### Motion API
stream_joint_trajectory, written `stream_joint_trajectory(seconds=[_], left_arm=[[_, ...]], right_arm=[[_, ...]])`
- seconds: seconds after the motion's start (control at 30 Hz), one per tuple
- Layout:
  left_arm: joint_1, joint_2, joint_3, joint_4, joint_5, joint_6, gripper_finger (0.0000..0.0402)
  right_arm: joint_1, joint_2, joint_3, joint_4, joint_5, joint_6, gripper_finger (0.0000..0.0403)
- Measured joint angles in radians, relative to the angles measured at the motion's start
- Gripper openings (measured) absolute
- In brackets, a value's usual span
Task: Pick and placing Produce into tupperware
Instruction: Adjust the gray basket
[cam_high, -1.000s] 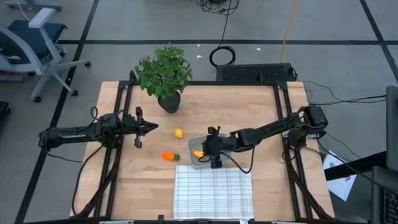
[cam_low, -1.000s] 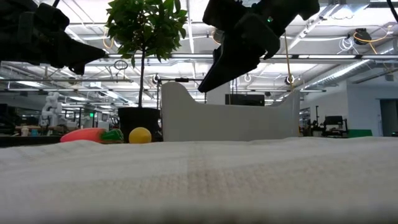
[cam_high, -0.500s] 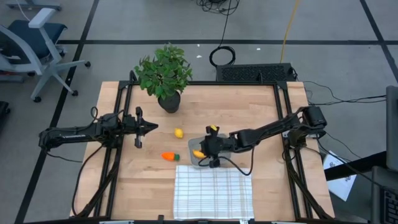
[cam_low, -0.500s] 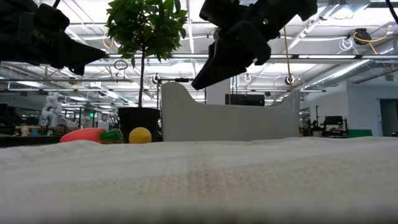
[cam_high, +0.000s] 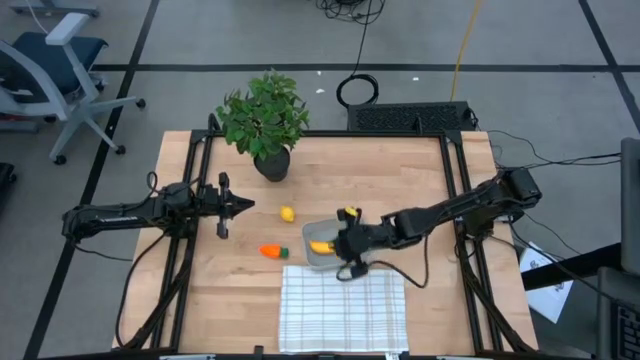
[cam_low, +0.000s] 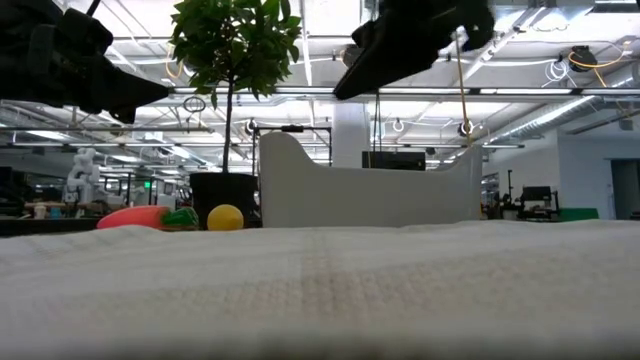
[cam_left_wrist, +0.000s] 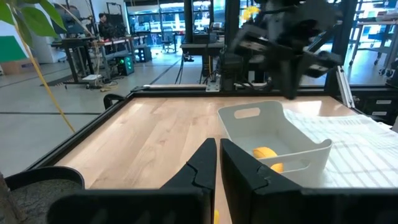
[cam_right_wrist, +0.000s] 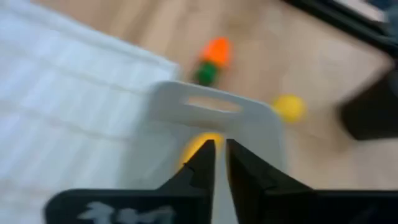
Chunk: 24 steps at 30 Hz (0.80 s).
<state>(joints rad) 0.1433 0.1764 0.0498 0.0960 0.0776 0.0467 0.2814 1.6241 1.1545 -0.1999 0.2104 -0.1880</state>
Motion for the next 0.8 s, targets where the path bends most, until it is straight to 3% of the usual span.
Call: stream_joint_trajectory(seconds=[0.1,0.37,0.8], left_arm=[[0.000,0.000,0.000,0.004,0.000,-0.001,0.0026],[0.000,0.000,0.000,0.005,0.000,0.000,0.0026],[0.000,0.000,0.000,0.004,0.000,0.000,0.0026]], right_arm=[[0.043,0.011,0.000,-0.013,-0.078,0.003,0.0004],[0.094,0.106,0.000,0.129,-0.159,0.036,0.0001],[0.057,0.159,-0.001,0.236,-0.164,0.066,0.0000]])
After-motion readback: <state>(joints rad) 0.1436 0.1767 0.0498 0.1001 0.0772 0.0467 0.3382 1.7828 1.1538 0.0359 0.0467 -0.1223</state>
